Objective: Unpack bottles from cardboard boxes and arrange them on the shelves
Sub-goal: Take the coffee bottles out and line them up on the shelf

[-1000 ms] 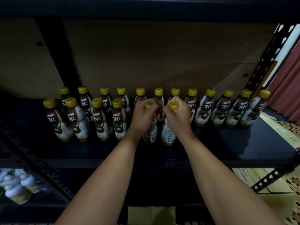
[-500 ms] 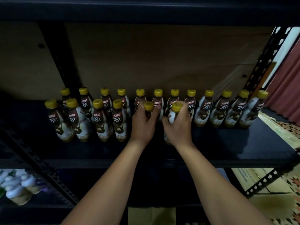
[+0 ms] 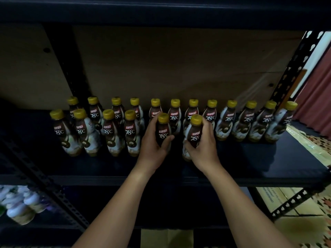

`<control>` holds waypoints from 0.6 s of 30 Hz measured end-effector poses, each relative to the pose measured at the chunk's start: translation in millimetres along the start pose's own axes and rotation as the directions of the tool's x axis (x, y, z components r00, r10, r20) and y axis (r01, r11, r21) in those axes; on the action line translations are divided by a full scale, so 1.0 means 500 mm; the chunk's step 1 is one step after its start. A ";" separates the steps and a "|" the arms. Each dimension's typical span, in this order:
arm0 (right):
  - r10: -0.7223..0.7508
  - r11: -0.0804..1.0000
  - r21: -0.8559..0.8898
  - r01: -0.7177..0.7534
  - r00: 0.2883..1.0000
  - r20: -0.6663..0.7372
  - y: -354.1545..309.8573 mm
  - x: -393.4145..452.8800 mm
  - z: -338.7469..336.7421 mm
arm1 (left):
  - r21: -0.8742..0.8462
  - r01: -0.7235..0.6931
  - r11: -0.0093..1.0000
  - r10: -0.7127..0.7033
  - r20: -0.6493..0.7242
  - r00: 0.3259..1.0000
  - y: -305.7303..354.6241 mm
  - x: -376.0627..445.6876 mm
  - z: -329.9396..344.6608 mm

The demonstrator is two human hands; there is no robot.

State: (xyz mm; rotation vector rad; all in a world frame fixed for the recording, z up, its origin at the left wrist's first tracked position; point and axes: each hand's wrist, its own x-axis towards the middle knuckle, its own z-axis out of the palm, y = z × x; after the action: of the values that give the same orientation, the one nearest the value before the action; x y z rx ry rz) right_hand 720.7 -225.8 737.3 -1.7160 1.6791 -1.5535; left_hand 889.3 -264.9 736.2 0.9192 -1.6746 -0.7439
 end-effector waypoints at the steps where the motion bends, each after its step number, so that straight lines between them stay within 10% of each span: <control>1: -0.015 1.000 -0.021 0.015 1.000 -0.014 0.000 -0.002 0.003 | 0.000 -0.003 1.000 0.003 -0.014 1.000 -0.001 0.000 0.003; 18: 0.112 0.993 -0.027 -0.111 0.993 0.039 0.049 -0.049 0.022 | 0.107 0.135 0.985 -0.115 -0.177 0.977 -0.026 -0.090 0.028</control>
State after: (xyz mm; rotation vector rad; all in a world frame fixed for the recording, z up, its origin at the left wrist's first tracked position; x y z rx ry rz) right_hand 722.2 -217.3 702.0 -1.6245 1.7491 -1.4454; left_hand 886.3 -232.7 699.7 1.1481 -1.5329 -0.6353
